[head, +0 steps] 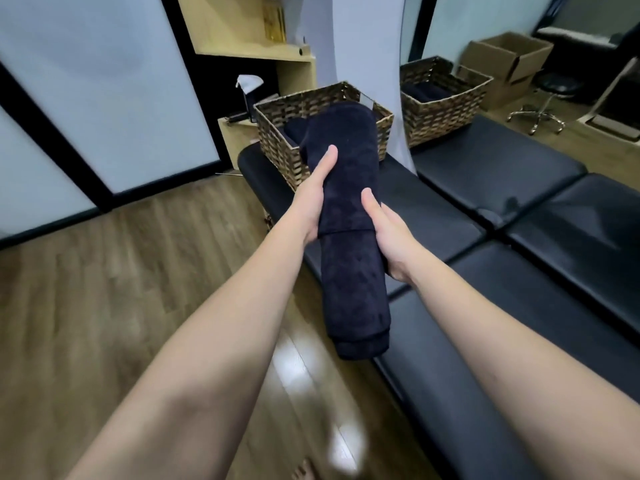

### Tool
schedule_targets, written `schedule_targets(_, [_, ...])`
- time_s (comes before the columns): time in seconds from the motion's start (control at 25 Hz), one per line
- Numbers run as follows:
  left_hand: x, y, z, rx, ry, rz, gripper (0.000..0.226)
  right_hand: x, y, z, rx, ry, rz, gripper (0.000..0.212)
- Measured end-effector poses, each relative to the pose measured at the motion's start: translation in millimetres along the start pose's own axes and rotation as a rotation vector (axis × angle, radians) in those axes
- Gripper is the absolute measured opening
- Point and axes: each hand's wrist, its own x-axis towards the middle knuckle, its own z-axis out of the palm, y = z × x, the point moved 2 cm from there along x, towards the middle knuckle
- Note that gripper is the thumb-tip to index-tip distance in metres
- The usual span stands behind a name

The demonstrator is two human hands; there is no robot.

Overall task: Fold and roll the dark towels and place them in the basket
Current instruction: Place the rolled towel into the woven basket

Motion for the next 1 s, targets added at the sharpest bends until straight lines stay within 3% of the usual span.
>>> schedule_targets(0.12, [29.7,19.8,-29.9,0.026,0.011,0.014,0.094,40.6,-0.9,17.3,-0.006,0.017,-0.016,0.064])
schedule_targets(0.32, [94.7,25.8,-78.1,0.022,0.183,0.024,0.117,115.1,-0.1,12.4,-0.102,0.006,-0.038,0.071])
schedule_targets(0.52, [172.5,75.1,-98.9,-0.006,0.122,0.099,0.082,224.6,-32.7,-0.2,-0.295,-0.013,-0.137,0.073])
schedule_targets(0.6, [212.8,105.6,-106.1,-0.014,0.127,0.135,0.084,272.2,-53.5,1.5,-0.351,0.004,-0.171,0.071])
schedule_targets(0.8, [308.7,179.1,-113.0,0.072,0.153,0.184,0.084,371.9,-108.3,-4.7,-0.472,0.069,-0.269,0.038])
schedule_targets(1.0, [380.1,243.2,-112.1,0.142,0.064,0.226,0.083,452.4,-155.8,-9.3,-0.505,0.139,-0.436,0.043])
